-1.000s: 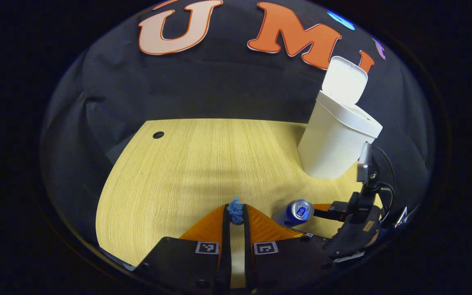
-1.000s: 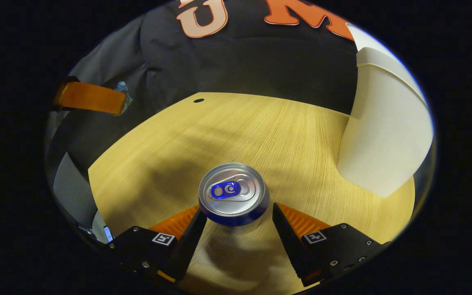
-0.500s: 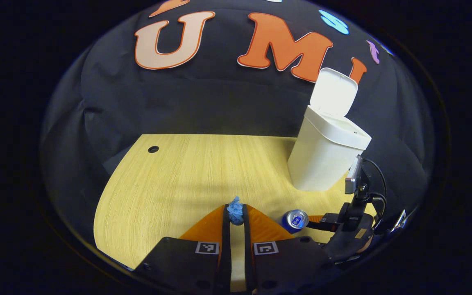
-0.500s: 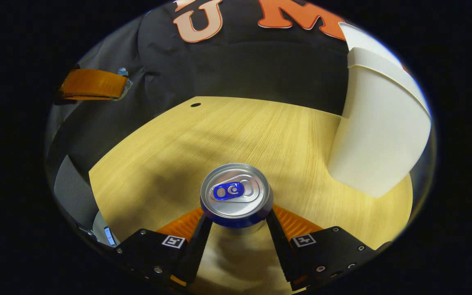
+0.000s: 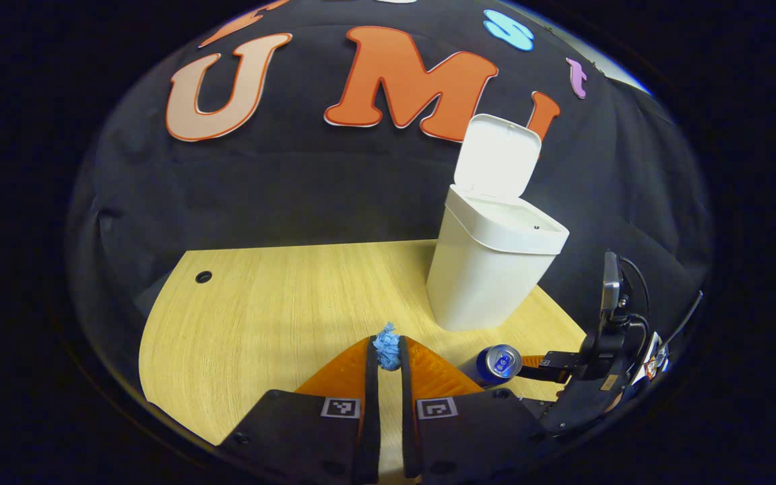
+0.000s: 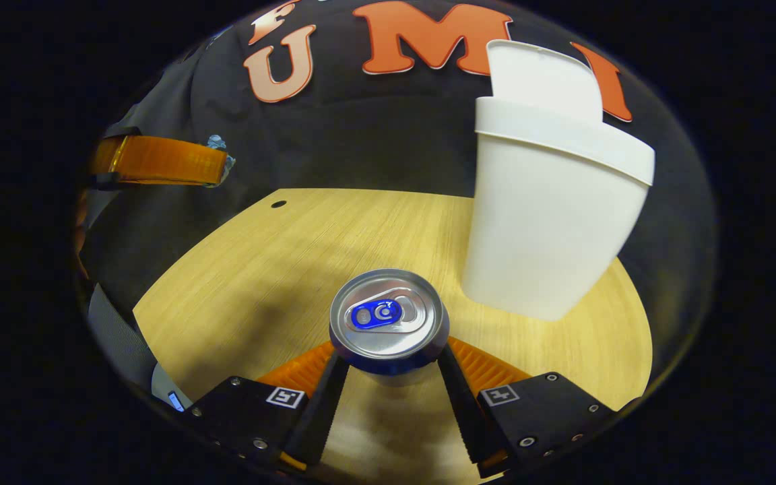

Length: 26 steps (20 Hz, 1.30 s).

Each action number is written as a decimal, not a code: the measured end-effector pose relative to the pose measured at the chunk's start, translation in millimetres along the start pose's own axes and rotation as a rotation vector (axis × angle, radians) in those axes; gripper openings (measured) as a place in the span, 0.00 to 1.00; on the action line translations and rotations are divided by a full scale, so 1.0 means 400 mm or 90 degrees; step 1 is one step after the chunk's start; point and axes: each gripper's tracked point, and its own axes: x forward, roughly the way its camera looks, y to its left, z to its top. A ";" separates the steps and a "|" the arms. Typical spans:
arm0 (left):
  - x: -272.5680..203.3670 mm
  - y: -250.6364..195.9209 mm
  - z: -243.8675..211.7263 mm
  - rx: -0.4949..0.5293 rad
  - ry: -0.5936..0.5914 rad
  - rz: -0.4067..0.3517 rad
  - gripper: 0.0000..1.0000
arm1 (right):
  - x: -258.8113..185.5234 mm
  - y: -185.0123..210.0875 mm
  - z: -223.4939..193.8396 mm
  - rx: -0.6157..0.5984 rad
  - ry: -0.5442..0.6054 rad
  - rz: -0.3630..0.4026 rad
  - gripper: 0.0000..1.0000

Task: Press the lid of the desktop garbage bin to open it, pick up the crumpled paper on the desktop and throw it into the bin, then pick up the pop can on the desktop and drop it into the bin, and finally close the garbage bin lid.

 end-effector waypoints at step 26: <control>0.284 -0.442 0.397 0.084 -0.173 -0.175 0.17 | -0.282 -0.350 -0.014 0.060 -0.059 -0.145 0.80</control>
